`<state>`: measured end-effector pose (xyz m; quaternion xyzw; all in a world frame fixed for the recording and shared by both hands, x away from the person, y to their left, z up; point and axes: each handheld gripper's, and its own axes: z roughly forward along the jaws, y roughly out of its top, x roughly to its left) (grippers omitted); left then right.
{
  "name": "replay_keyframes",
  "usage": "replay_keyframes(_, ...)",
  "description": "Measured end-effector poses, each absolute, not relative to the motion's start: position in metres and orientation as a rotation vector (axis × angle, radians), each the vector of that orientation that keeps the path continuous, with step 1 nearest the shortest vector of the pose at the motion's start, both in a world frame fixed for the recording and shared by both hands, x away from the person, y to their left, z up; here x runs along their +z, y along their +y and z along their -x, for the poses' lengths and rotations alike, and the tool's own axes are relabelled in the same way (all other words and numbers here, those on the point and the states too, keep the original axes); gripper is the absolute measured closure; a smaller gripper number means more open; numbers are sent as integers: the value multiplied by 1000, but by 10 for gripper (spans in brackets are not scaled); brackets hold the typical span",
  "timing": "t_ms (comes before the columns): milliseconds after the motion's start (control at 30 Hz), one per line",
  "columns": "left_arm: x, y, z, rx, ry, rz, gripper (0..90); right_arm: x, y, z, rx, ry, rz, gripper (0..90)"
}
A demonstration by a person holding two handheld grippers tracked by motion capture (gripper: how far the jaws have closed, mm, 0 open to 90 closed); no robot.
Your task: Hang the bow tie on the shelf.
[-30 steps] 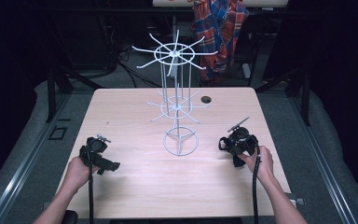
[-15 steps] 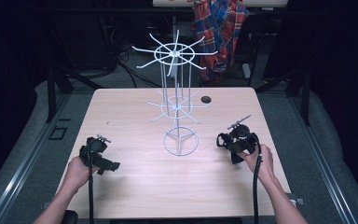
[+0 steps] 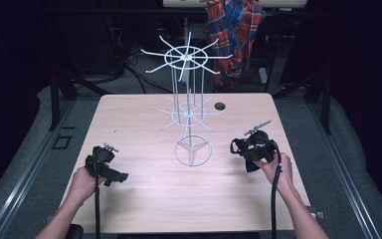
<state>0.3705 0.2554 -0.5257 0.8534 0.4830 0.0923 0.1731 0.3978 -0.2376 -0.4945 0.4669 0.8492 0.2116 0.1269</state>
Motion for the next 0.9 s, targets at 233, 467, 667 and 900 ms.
replay_keyframes(233, -526, 255, -371, 260, 1363, -2423, 2, -491, -236, -396, 625, 2476, -1345, 716)
replay_keyframes(467, -527, 255, -371, 261, 1364, -2427, 2, -486, -236, -396, 662, 2476, -1341, 716)
replay_keyframes(667, -527, 254, -371, 258, 1359, -2430, 2, -484, -236, -398, 671, 2476, -1339, 717)
replay_keyframes(900, -527, 254, -371, 259, 1360, -2430, 2, -479, -238, -399, 701, 2467, -1338, 717)
